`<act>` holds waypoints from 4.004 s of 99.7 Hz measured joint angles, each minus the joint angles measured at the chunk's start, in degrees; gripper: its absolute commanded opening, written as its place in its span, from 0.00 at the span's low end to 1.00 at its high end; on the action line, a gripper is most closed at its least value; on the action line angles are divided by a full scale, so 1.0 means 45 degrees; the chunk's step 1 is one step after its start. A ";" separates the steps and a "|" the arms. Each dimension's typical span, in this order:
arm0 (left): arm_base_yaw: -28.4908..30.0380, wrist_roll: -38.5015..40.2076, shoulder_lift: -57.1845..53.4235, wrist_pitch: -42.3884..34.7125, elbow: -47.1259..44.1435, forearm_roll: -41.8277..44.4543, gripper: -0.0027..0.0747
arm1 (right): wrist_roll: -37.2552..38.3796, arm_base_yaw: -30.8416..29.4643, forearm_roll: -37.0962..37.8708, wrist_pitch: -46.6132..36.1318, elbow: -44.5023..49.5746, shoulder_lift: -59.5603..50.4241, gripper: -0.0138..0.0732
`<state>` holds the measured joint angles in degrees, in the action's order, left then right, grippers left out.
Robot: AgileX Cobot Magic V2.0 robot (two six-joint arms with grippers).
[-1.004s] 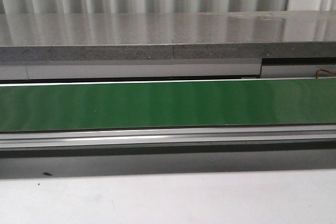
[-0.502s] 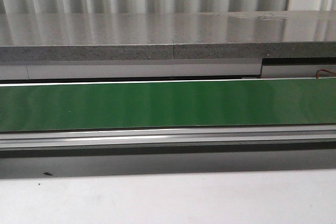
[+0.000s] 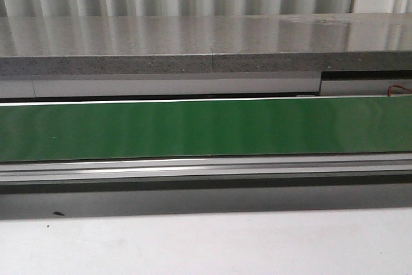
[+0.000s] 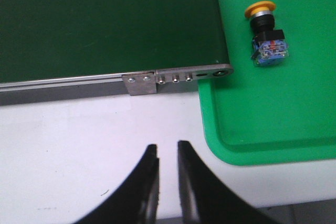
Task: Move button from right to left
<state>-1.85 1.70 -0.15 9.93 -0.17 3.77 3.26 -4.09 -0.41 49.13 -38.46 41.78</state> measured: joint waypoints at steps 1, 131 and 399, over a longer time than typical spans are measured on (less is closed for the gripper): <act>0.0000 0.0000 0.0000 0.0000 0.0000 0.0000 0.01 | 0.0000 0.0000 0.0000 0.0072 -0.0033 0.0090 0.57; 0.0000 0.0000 0.0000 0.0000 0.0000 0.0000 0.01 | -0.1381 -0.5203 0.0277 0.2305 -0.7327 1.1698 0.84; 0.0000 0.0000 0.0000 0.0000 0.0000 0.0000 0.01 | -0.0623 0.0290 -0.1015 0.3352 -0.9903 1.3455 0.86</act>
<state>-1.85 1.70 -0.15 9.93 -0.17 3.77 0.46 -2.78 -4.97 64.21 -83.02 102.33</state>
